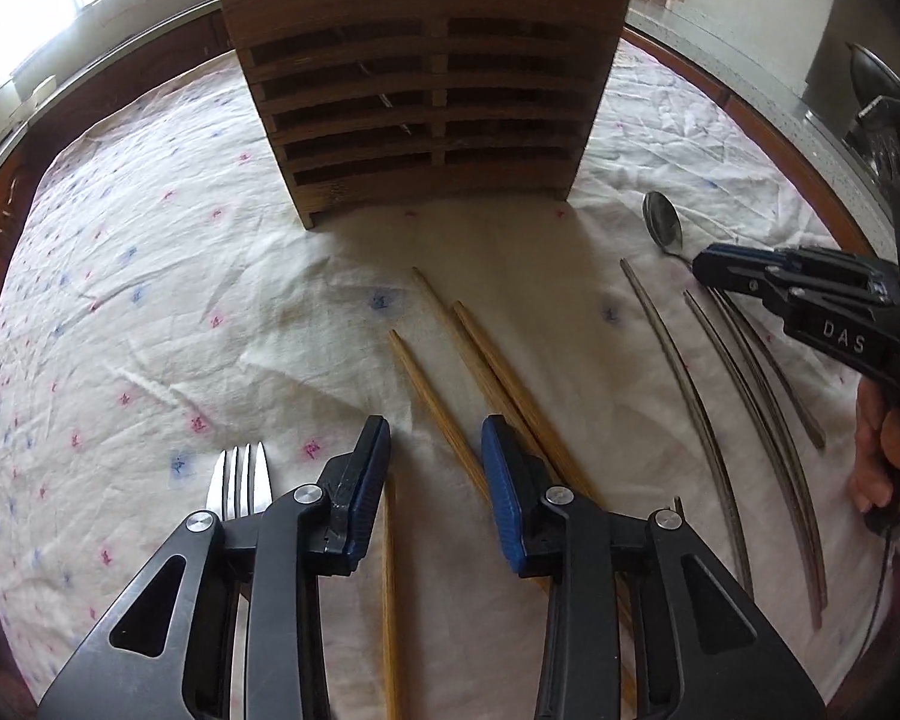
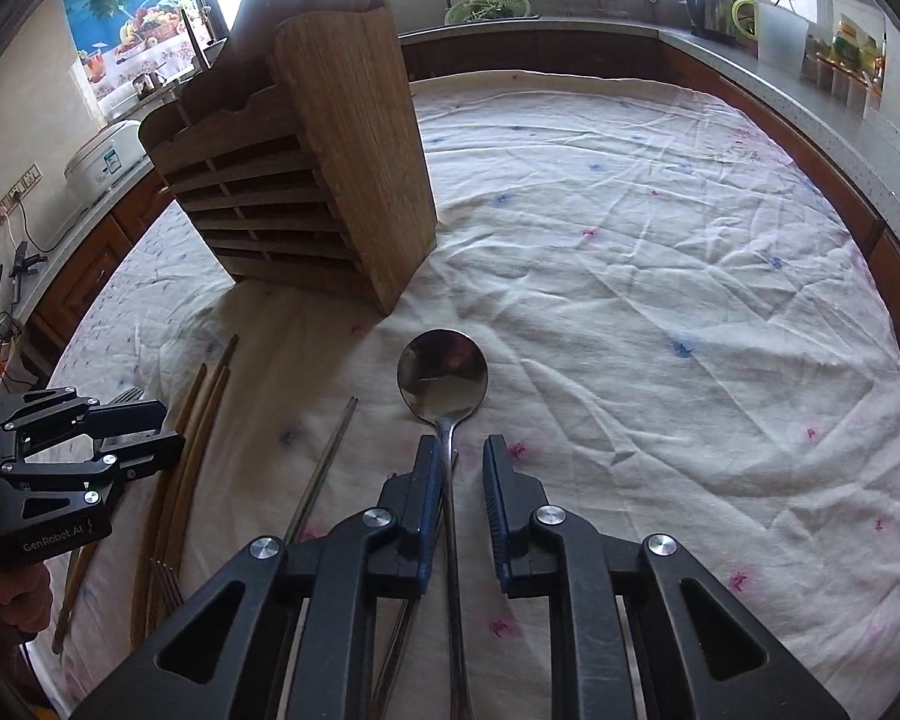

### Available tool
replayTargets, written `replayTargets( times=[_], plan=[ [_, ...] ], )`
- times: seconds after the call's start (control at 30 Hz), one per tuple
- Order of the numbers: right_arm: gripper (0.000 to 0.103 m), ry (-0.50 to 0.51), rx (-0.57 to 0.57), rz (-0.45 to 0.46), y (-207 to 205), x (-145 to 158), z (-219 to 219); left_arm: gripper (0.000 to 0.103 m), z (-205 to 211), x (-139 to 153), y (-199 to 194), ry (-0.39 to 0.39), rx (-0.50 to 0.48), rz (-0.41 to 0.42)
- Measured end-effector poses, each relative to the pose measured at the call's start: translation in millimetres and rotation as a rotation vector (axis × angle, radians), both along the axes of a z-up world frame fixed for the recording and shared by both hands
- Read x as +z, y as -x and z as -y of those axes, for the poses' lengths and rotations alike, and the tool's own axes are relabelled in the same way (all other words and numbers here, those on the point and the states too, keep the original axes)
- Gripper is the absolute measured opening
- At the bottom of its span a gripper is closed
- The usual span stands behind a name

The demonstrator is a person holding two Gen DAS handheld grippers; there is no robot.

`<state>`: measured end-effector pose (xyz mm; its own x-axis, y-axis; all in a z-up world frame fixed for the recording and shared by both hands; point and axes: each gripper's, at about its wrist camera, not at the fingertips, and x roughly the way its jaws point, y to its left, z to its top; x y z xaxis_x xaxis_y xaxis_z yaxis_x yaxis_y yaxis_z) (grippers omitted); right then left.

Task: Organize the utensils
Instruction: 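Grasp a wooden chopstick with the left tool while the right tool grasps the steel spoon handle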

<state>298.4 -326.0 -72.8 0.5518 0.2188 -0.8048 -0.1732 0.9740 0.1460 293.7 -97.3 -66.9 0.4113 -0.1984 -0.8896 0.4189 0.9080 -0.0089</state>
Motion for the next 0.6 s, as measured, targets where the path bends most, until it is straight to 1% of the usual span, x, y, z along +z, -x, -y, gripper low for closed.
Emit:
replayTargets(
  times=[0.1,0.17,0.23,0.3,0.47,0.53,0.57,0.6],
  plan=[
    [0.012,-0.006,0.002,-0.004,-0.4,0.4,2.2,0.031,-4.2,1.5,-9.8,0.023,0.007,-0.042],
    [0.012,-0.005,0.004,-0.006,-2.7,0.4,1.6,0.031,-1.9,2.0,-16.9,0.017,0.014,-0.048],
    [0.013,0.000,0.006,-0.009,-6.9,0.8,-1.0,0.031,5.3,1.6,-22.1,-0.001,0.009,-0.040],
    [0.015,0.008,0.017,-0.022,-11.5,0.4,-5.5,0.031,11.3,1.4,-23.9,-0.021,0.004,-0.031],
    [0.017,0.097,0.049,-0.032,-12.1,1.0,-18.0,0.030,18.9,-0.1,-23.8,-0.029,-0.003,-0.007],
    [0.014,0.130,0.056,-0.024,-11.3,0.9,-21.1,0.019,25.8,-1.1,-22.1,-0.029,-0.024,0.008],
    [0.013,0.141,0.056,-0.023,-11.3,0.9,-22.3,0.016,27.8,-1.2,-21.2,-0.028,-0.032,0.013],
    [0.008,0.149,0.058,-0.020,-11.3,0.9,-23.1,0.012,29.2,-1.2,-20.6,-0.028,-0.037,0.016]
  ],
)
